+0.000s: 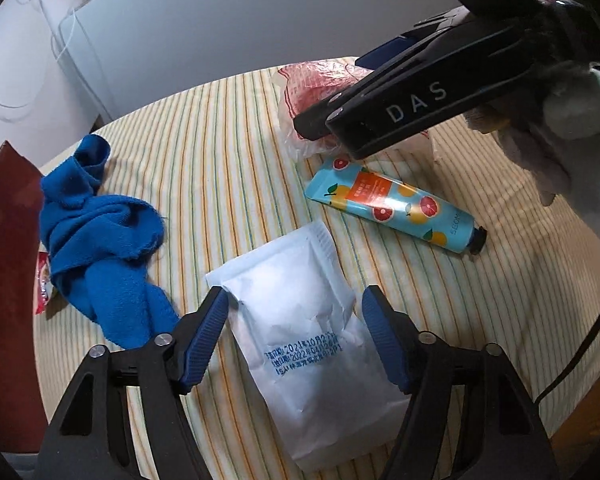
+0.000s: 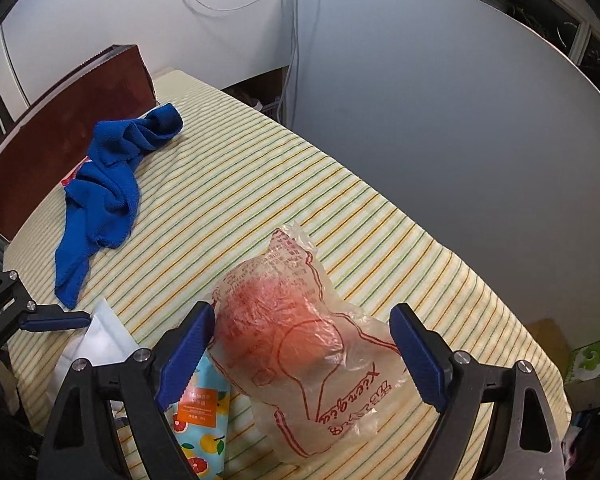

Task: Organize soft objects
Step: 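Grasp the white packet with the left gripper while the right gripper grasps the bagged orange ball, then carry the white packet and bagged ball into the box and open both grippers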

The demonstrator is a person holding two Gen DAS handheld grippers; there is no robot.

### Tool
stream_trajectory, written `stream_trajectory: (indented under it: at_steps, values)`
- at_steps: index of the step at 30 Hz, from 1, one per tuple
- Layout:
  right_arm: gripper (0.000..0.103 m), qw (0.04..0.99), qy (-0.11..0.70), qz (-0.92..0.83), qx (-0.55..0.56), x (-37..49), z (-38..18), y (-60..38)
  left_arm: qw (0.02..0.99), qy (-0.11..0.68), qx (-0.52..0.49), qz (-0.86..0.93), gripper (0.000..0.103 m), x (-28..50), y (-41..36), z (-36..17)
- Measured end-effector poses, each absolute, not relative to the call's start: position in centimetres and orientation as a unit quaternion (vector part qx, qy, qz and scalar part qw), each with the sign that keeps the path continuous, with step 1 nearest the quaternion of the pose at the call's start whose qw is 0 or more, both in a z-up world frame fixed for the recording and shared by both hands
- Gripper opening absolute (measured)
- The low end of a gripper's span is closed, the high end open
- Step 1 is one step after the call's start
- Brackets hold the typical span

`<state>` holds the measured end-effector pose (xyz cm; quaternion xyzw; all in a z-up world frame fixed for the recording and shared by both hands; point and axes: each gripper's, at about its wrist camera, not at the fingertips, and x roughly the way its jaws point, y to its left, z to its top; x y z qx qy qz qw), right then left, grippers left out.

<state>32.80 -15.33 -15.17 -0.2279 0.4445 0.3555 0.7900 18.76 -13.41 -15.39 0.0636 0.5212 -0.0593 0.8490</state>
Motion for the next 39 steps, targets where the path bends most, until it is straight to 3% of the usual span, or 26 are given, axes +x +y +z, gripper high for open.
stream_trajectory:
  at_steps: [3, 10, 13, 29, 39]
  values:
    - [0.086, 0.785, 0.450, 0.359, -0.228, 32.6, -15.5, -15.4, 0.851, 0.517, 0.060, -0.069, 0.059, 17.9, -12.3, -16.1]
    - [0.054, 0.785, 0.458, 0.359, -0.212, 32.0, -15.1, -16.0, 0.852, 0.513, 0.055, -0.085, 0.046, 16.8, -12.1, -15.5]
    - [0.049, 0.792, 0.454, 0.349, -0.210, 31.7, -14.8, -16.2, 0.852, 0.512, 0.052, -0.091, 0.043, 16.4, -12.4, -15.2]
    - [0.046, 0.839, 0.433, 0.301, -0.135, 30.0, -10.5, -21.6, 0.865, 0.487, 0.005, -0.118, 0.040, 14.1, -10.5, -13.0]
    - [0.046, 0.851, 0.384, 0.339, -0.113, 28.0, -4.3, -17.4, 0.897, 0.433, -0.023, -0.084, 0.040, 12.3, -1.4, -6.9]
